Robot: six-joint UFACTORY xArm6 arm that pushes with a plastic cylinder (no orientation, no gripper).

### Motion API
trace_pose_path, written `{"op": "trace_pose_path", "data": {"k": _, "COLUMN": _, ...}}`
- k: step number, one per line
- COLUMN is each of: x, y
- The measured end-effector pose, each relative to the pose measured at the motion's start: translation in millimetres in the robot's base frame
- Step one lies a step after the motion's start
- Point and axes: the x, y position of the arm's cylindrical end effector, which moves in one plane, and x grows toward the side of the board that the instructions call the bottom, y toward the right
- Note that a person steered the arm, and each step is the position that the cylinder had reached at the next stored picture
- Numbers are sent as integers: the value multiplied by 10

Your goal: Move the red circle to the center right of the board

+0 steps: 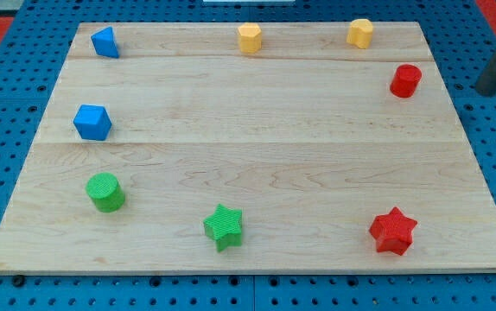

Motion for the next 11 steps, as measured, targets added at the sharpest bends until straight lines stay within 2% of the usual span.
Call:
{"op": "trace_pose_path", "data": {"k": 1, "x": -280, "y": -424}}
{"op": "trace_pose_path", "data": {"k": 3, "x": -302, "y": -641}}
{"op": "trace_pose_path", "data": {"k": 4, "x": -302, "y": -1095}}
{"op": "trace_pose_path", "data": {"k": 5, "x": -302, "y": -1290}}
{"op": "trace_pose_path", "data": {"k": 7, "x": 116, "y": -1263}}
{"op": "trace_pose_path", "data": {"k": 9, "x": 325, "y": -1320}}
{"op": "trace_pose_path", "data": {"k": 10, "x": 463, "y": -1848}}
{"op": "trace_pose_path", "data": {"k": 11, "x": 951, "y": -2007}}
